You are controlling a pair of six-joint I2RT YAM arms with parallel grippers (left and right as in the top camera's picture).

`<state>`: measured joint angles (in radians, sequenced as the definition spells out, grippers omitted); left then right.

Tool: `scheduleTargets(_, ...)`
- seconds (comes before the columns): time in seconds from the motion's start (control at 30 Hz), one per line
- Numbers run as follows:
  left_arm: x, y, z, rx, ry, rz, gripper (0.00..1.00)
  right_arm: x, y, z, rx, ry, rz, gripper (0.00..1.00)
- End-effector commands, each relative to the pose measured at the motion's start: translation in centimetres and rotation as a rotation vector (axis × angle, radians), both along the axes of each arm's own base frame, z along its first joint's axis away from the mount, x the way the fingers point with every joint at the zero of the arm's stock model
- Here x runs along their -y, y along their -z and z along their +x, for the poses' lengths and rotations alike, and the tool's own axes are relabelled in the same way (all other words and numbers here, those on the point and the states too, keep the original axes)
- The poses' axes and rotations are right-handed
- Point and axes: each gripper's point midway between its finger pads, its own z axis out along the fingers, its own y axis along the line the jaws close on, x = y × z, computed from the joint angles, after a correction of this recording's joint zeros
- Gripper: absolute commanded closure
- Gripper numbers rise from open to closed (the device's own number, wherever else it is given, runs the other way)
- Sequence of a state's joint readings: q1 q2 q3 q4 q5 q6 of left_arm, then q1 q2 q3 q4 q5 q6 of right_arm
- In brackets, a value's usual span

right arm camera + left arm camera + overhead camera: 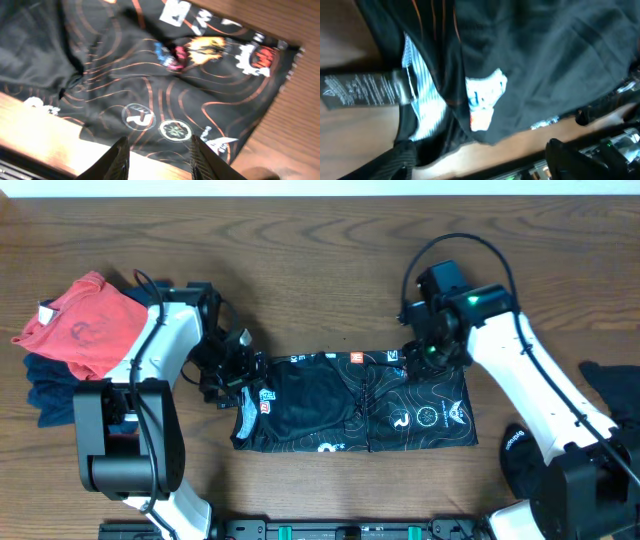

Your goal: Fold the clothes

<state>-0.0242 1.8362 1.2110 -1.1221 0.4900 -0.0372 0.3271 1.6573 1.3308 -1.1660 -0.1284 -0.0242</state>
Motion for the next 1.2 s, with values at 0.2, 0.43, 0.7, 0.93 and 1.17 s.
scheduleTargets(0.2, -1.1, 4.5, -1.6, 0.038, 0.018, 0.065, 0.10, 0.8, -0.5, 0.4, 0.014, 0.052, -0.009, 0.62)
scheduleTargets(0.43, -1.6, 6.5, -2.6, 0.039, -0.009, 0.102, 0.11, 0.8, -0.5, 0.4, 0.014, 0.051, -0.009, 0.62)
scheduleTargets(0.7, 0.0, 6.2, -2.5, 0.037, -0.036, 0.007, 0.47, 0.7, -0.5, 0.4, 0.014, 0.051, -0.009, 0.62)
scheduleTargets(0.93, 0.7, 6.2, -2.4, 0.053, -0.007, 0.007, 0.81, 0.8, -0.5, 0.4, 0.014, 0.051, -0.009, 0.62)
scheduleTargets(1.17, 0.8, 6.1, -1.6, 0.085, -0.003, 0.005, 0.94, 0.8, -0.5, 0.4, 0.013, 0.051, -0.010, 0.62)
